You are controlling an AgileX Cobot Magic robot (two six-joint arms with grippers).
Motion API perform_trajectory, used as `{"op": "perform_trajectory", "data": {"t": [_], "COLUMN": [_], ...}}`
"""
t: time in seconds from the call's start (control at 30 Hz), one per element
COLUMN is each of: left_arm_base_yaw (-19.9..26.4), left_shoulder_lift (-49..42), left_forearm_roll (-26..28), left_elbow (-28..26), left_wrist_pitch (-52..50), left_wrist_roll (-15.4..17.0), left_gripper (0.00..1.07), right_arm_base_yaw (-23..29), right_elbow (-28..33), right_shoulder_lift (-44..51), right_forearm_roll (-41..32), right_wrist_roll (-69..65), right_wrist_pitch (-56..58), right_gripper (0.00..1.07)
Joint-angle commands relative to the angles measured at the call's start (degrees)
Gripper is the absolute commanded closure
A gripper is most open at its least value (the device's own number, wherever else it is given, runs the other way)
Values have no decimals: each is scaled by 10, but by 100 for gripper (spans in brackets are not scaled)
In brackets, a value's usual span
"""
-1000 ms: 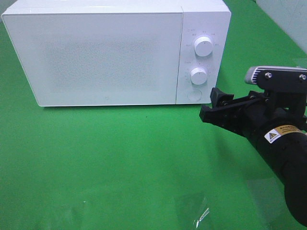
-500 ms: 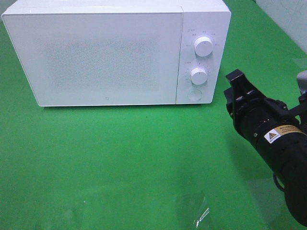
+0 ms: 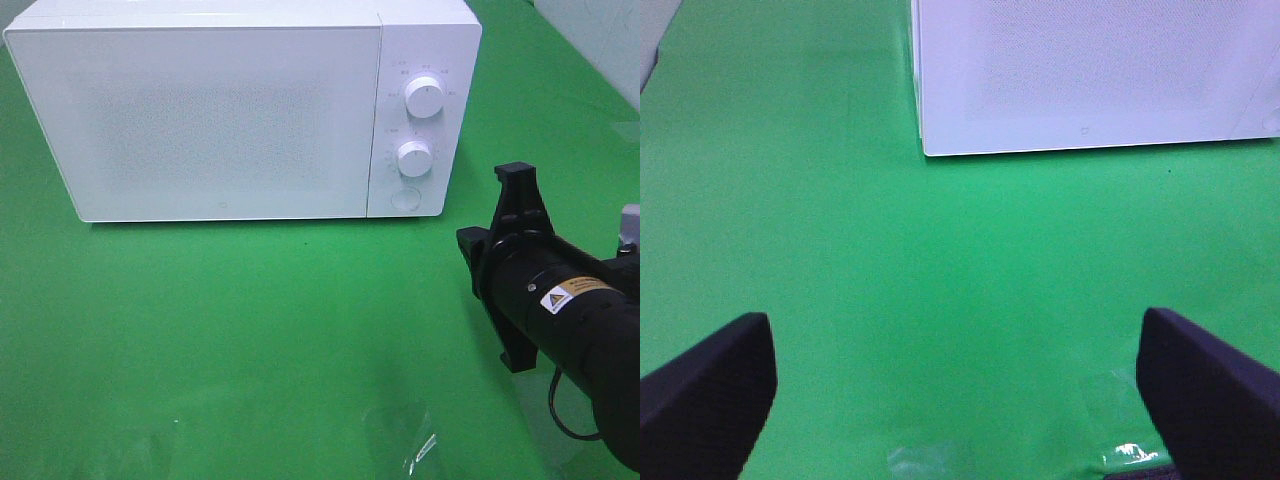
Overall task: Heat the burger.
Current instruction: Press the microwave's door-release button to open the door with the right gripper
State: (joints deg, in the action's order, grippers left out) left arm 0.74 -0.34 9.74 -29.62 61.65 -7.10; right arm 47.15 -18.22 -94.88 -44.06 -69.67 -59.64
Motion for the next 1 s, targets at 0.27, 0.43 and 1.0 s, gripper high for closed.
{"op": "perform_trajectory", "data": {"t": [0.27,0.43,1.0], "left_arm_base_yaw": [1,1,1], "left_shoulder_lift": [-1,-1,-1], "left_forearm_roll": [5,5,5], "left_elbow": [0,0,0], "left_wrist_pitch": [-1,-1,-1], "left_wrist_roll": [1,1,1], "left_gripper": [17,17,17], "right_arm_base_yaw": [-1,-37,-139], "right_elbow": [-23,-49,-146], "right_shoulder_lift": [-58,-84,-171], "right_forearm_roll": [12,68,185], "right_wrist_roll": [-33,-56,-84], "right_wrist_pitch": [2,3,21], "right_gripper": [107,107,107]}}
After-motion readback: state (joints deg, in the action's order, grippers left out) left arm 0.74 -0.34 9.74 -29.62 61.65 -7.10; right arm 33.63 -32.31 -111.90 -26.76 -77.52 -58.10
